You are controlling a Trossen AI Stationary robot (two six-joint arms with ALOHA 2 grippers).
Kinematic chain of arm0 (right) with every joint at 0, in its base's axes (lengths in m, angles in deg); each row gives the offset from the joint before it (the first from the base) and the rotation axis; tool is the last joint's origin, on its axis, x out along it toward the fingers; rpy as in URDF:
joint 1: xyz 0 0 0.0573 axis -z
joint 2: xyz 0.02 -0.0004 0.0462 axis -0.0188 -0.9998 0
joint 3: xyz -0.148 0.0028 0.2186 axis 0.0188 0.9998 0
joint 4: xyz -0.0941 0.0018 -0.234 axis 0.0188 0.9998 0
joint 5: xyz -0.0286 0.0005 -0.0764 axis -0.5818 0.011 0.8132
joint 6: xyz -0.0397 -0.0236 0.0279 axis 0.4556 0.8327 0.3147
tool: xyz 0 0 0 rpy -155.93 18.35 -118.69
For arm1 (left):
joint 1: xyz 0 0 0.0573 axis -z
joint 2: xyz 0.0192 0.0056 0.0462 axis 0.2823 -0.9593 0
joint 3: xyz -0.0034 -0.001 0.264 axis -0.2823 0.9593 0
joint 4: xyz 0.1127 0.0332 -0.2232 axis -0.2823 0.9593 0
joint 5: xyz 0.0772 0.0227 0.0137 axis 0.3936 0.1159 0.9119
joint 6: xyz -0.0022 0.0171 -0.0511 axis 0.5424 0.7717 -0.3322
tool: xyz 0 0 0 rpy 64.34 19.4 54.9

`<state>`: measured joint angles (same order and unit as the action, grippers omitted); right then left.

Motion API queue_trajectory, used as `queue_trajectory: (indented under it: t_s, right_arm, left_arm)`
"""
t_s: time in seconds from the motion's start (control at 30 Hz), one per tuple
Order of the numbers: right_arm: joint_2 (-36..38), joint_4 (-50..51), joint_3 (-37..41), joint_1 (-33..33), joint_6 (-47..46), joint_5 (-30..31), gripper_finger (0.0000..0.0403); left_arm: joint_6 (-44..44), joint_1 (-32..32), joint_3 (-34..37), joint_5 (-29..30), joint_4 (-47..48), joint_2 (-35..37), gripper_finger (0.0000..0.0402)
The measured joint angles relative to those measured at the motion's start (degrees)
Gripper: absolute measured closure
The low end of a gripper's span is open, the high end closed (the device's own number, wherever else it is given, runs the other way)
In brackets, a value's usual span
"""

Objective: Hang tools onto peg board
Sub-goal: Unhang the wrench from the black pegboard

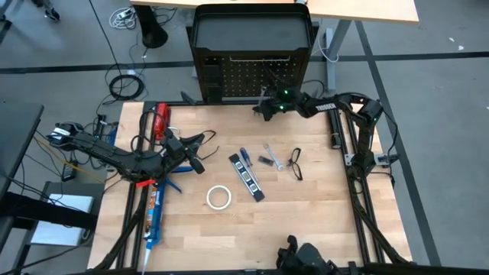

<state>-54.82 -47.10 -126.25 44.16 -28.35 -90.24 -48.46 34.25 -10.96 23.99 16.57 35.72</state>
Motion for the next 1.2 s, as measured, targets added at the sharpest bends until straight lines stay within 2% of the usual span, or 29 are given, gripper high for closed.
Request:
queue_trajectory:
  t_s: [0.07,0.2,0.5,0.73,1.07,1.2]
  right_arm:
    - [-0.2,-4.0,2.2,0.0,-2.1,-0.4,0.0385]
    - [-0.4,-3.5,3.3,0.2,-3.3,3.3,0.0385]
    - [0.0,-4.0,5.9,-2.4,-4.4,2.5,0.0386]
    - [4.7,-5.9,10.2,-4.1,-3.9,8.7,0.0386]
    - [11.4,-4.1,15.4,-3.6,-3.9,9.4,0.0386]
    - [15.2,-3.9,18.8,-4.5,-4.2,11.5,0.0386]
  left_arm:
    - [0.0,0.0,0.0,0.0,0.0,0.0,0.0365]
    - [0.1,-0.1,0.0,0.0,-0.1,0.0,0.0365]
    - [-0.5,0.3,0.0,-0.1,-0.4,0.0,0.0365]
    - [-1.4,0.8,0.0,-0.1,0.4,0.0,0.0365]
    - [-1.9,1.0,0.0,-0.1,0.0,-0.1,0.0365]
    - [-2.0,1.0,0.0,-0.2,0.4,-0.1,0.0365]
